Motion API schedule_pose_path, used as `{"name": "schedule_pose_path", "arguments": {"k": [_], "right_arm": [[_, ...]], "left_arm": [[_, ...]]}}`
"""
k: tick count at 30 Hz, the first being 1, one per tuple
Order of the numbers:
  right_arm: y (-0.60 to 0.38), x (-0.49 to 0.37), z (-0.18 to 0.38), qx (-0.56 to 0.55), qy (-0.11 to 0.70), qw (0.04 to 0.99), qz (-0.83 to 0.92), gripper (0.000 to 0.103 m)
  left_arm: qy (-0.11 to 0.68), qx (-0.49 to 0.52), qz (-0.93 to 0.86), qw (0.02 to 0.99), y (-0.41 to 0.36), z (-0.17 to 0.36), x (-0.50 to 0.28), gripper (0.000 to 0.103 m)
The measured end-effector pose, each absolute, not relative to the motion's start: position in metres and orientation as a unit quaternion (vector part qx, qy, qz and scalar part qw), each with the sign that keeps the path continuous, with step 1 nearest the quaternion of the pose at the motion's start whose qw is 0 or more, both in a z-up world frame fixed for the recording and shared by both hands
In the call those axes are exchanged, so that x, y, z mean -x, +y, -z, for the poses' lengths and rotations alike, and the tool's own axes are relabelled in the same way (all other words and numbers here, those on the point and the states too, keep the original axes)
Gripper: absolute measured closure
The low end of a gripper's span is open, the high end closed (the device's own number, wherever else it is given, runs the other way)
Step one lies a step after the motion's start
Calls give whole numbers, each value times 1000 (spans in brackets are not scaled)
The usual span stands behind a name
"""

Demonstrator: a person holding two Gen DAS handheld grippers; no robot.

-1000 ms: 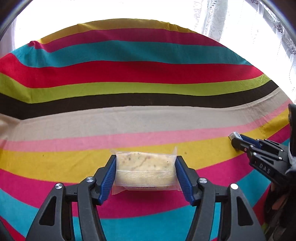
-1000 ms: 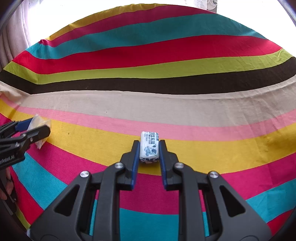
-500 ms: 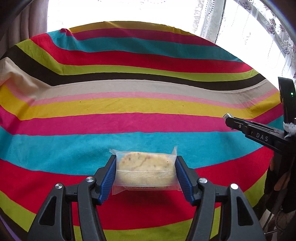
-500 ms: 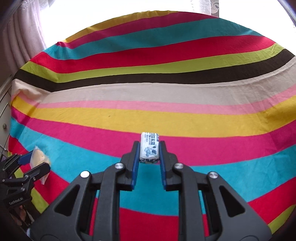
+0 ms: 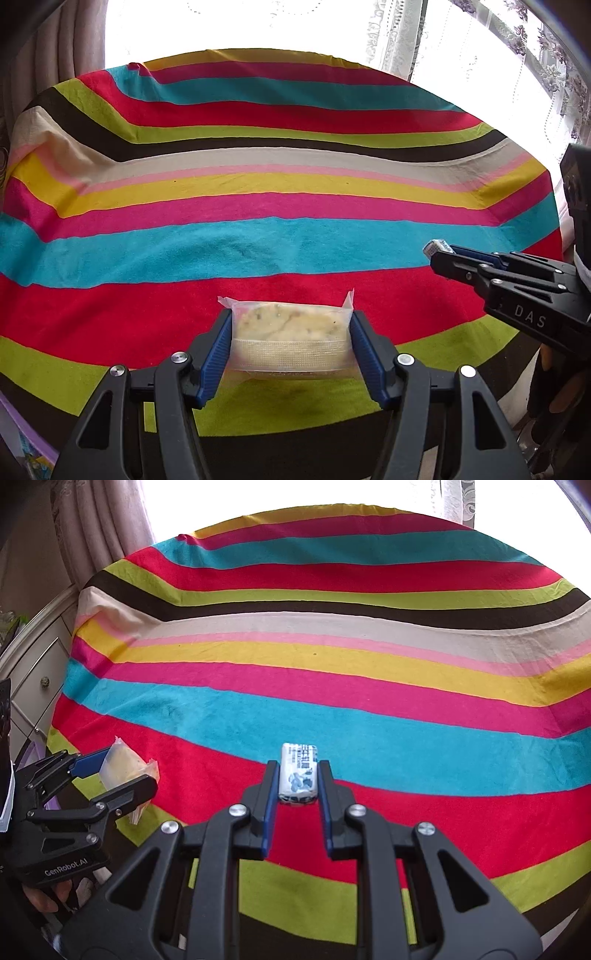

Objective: Organize snacks
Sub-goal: 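Carry the clear packet in the left tool and candy box in the right over the white box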

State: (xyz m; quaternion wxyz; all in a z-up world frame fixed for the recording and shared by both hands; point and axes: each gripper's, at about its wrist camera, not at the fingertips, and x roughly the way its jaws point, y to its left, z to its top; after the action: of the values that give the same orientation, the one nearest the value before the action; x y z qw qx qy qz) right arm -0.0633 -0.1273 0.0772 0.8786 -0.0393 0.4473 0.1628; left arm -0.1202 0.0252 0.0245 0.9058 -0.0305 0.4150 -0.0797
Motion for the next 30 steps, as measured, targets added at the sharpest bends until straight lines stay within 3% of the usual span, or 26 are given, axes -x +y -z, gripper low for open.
{"name": "schedule_pose_path", "arguments": {"k": [30], "right_arm": [[-42,152,-124,140,395,872,-252,80]], "left_arm": [[348,28,32,937,95,-75,233,40]]}}
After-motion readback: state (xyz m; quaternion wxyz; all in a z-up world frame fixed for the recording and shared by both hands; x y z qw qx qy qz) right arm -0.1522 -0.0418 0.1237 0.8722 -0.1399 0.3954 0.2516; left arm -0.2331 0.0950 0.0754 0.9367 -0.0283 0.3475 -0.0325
